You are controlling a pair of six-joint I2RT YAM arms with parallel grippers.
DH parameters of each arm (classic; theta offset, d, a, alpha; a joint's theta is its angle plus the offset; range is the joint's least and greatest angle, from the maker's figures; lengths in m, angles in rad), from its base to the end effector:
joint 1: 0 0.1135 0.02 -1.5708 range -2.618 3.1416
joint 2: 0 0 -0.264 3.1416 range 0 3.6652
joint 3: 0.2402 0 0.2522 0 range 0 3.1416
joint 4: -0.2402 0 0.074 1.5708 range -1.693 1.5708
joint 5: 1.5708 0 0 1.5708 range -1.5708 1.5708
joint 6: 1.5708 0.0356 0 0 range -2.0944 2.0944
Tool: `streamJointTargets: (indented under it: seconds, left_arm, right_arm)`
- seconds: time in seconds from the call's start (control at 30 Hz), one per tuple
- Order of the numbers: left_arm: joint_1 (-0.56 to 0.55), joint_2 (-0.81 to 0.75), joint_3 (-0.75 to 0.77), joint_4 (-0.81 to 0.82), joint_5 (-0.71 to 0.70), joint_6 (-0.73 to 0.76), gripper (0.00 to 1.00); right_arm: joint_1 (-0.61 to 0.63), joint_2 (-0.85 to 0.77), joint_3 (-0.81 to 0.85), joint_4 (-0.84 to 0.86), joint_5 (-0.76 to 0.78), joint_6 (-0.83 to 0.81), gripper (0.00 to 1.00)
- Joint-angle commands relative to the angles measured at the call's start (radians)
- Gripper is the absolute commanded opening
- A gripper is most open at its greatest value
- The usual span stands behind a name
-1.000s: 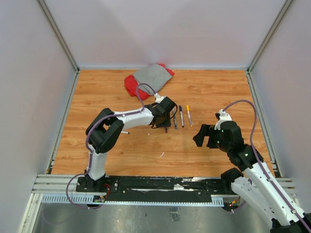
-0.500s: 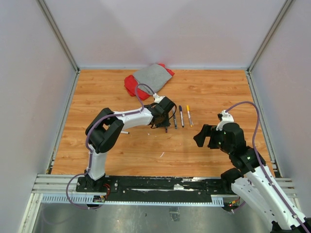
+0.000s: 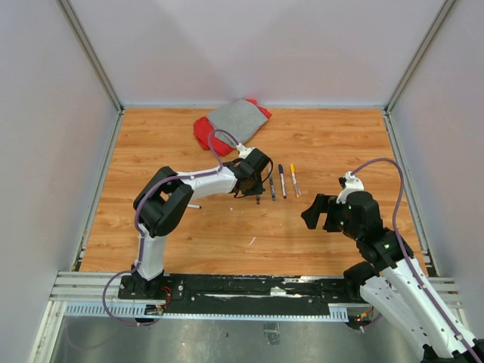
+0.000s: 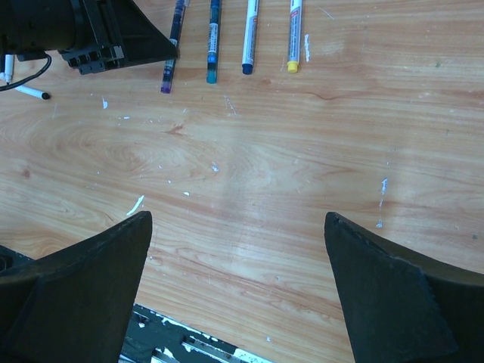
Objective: Insert the pens into the pen caps
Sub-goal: Place the pen at the center of the board.
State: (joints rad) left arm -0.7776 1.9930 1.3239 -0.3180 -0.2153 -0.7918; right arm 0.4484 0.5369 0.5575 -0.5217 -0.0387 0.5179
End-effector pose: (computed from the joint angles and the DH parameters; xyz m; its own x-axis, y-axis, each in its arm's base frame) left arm 0.3028 -0.2875 0.1587 -0.8458 -0.1429 -0.5140 -0.0006 0.9637 -0.2669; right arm 0.1192 0.0589 0.2609 -0.6057 0.2576 -0.7528 -0.1886 0.8727 0.4503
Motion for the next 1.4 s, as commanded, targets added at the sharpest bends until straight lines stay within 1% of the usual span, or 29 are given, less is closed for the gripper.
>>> streamJointTargets:
  seconds: [0.0, 0.17, 0.33, 0.53, 0.63, 0.73, 0.83, 0.97, 1.2, 1.37]
  left_arm:
    - [0.017, 0.049, 0.020, 0.006, 0.013, -0.006, 0.15]
    - [0.025, 0.051, 0.024, 0.015, 0.012, -0.027, 0.15]
    - [0.030, 0.016, -0.029, 0.052, -0.014, -0.076, 0.12]
    - [0.039, -0.025, -0.107, 0.097, -0.028, -0.136, 0.12]
    - [0.043, -0.027, -0.117, 0.106, -0.017, -0.130, 0.13]
    - [0.043, -0.021, -0.107, 0.097, -0.016, -0.120, 0.19]
    - [0.043, -0.027, -0.105, 0.099, -0.020, -0.110, 0.28]
    - [0.043, -0.033, -0.094, 0.091, -0.025, -0.093, 0.36]
    - [0.043, -0.085, -0.095, 0.096, -0.032, -0.036, 0.43]
    - [0.043, -0.203, -0.138, 0.118, -0.037, 0.057, 0.48]
  right_arm:
    - [-0.017, -0.010, -0.013, 0.001, -0.015, 0.007, 0.96]
    - [-0.017, -0.011, -0.011, -0.002, -0.021, 0.008, 0.96]
    - [-0.017, -0.016, -0.014, -0.006, -0.023, 0.011, 0.96]
    - [-0.017, -0.019, -0.015, -0.008, -0.024, 0.015, 0.96]
    - [-0.017, -0.021, -0.016, -0.008, -0.023, 0.015, 0.96]
    - [-0.017, -0.019, -0.016, -0.006, -0.026, 0.017, 0.96]
    - [-0.017, -0.021, -0.017, -0.006, -0.026, 0.019, 0.96]
    - [-0.017, -0.023, -0.019, -0.006, -0.028, 0.019, 0.96]
    - [-0.017, -0.031, -0.019, -0.012, -0.029, 0.019, 0.96]
    - [-0.018, -0.037, -0.022, -0.014, -0.025, 0.012, 0.96]
